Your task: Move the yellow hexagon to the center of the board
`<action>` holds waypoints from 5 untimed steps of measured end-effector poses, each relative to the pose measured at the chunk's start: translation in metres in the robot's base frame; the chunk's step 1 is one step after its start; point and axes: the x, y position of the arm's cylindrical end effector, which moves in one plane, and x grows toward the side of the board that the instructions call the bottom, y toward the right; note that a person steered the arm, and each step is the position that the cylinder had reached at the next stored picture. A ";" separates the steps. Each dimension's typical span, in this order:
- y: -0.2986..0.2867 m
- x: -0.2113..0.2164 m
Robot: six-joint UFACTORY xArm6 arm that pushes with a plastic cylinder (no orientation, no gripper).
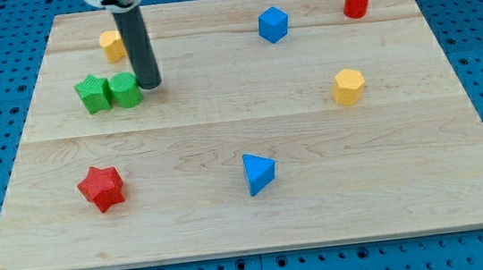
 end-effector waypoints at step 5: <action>0.116 0.076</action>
